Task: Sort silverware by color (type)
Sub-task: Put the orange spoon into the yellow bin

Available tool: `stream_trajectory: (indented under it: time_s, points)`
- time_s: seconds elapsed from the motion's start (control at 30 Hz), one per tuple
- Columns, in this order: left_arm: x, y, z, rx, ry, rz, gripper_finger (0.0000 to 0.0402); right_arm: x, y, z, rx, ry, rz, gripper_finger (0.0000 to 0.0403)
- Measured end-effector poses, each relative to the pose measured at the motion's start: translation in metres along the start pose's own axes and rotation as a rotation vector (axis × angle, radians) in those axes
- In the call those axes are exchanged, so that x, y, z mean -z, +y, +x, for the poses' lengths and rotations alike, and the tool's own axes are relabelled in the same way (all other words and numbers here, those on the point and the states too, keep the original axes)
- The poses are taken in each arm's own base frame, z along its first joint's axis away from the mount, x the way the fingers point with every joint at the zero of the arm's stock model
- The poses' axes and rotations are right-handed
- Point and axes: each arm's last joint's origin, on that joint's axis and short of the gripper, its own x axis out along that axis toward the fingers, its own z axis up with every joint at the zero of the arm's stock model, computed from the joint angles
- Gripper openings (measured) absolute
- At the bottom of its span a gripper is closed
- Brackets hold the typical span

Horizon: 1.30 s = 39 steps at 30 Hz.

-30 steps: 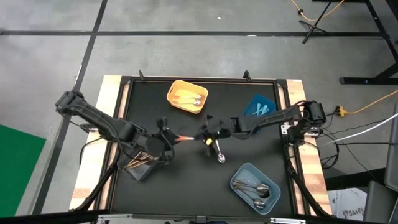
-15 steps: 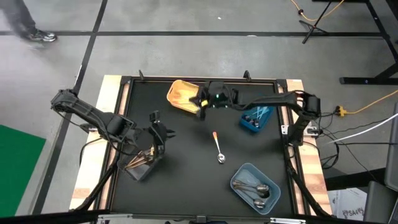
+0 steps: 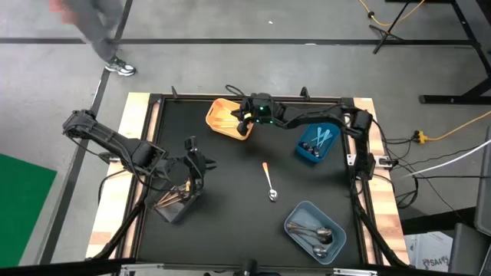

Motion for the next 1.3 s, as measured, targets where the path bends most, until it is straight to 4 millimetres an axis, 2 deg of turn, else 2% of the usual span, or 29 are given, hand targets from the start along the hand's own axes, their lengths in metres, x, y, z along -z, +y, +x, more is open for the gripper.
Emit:
stream_trajectory:
  time_s: [0.13,0.3,0.47,0.67,1.03,1.3]
  points:
    - [0.000,0.000,0.000,0.000,0.000,0.000,0.0060,0.018,-0.003,0.011,0.003,0.046,0.006,0.0000]
    - [0.000,0.000,0.000,0.000,0.000,0.000,0.0060,0.011,-0.001,0.011,-0.001,0.034,-0.007,0.0001]
    - [0.000,0.000,0.000,0.000,0.000,-0.001,0.0060,0.015,-0.001,0.011,-0.003,0.069,0.004,0.0000]
    - [0.000,0.000,0.000,0.000,0.000,-0.001,0.0060,0.020,0.010,0.012,-0.037,0.118,0.071,0.0000]
    - [0.000,0.000,0.000,0.000,0.000,-0.001,0.0060,0.031,0.008,0.010,0.000,0.230,0.139,0.0001]
    - [0.000,0.000,0.000,0.000,0.000,-0.001,0.0060,0.035,0.008,0.013,0.015,0.236,0.136,0.0001]
